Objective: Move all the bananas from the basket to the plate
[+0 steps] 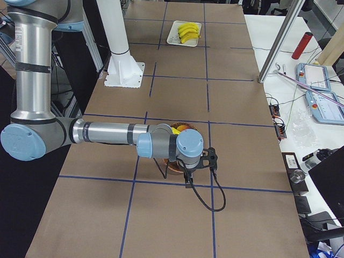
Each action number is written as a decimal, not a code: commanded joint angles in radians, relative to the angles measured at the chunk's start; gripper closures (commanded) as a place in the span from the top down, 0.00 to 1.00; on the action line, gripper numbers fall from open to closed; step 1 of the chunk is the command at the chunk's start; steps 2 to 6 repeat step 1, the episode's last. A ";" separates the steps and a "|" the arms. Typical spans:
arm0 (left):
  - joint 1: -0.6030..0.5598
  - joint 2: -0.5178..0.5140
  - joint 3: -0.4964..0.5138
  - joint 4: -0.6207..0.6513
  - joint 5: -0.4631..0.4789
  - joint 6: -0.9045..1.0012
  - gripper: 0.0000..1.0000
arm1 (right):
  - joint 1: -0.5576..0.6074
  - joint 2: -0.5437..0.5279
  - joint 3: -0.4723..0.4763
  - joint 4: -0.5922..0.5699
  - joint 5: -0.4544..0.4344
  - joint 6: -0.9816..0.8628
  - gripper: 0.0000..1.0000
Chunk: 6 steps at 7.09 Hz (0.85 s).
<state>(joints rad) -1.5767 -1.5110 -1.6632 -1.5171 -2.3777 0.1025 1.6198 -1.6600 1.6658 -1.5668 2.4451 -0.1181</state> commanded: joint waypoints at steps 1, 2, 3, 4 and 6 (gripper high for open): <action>0.000 0.000 0.000 0.000 0.000 0.000 1.00 | 0.000 0.002 0.002 0.002 0.000 0.000 1.00; 0.000 0.000 0.000 0.000 0.000 0.000 1.00 | 0.000 0.002 0.002 0.002 0.000 0.000 1.00; 0.000 0.000 0.000 0.000 0.000 0.000 1.00 | 0.000 0.002 0.002 0.002 0.000 0.000 1.00; 0.000 0.000 0.000 0.000 0.000 0.000 1.00 | 0.000 0.002 0.002 0.002 0.000 0.000 1.00; 0.000 0.000 0.000 0.000 0.000 0.000 1.00 | 0.000 0.002 0.002 0.002 0.000 0.000 1.00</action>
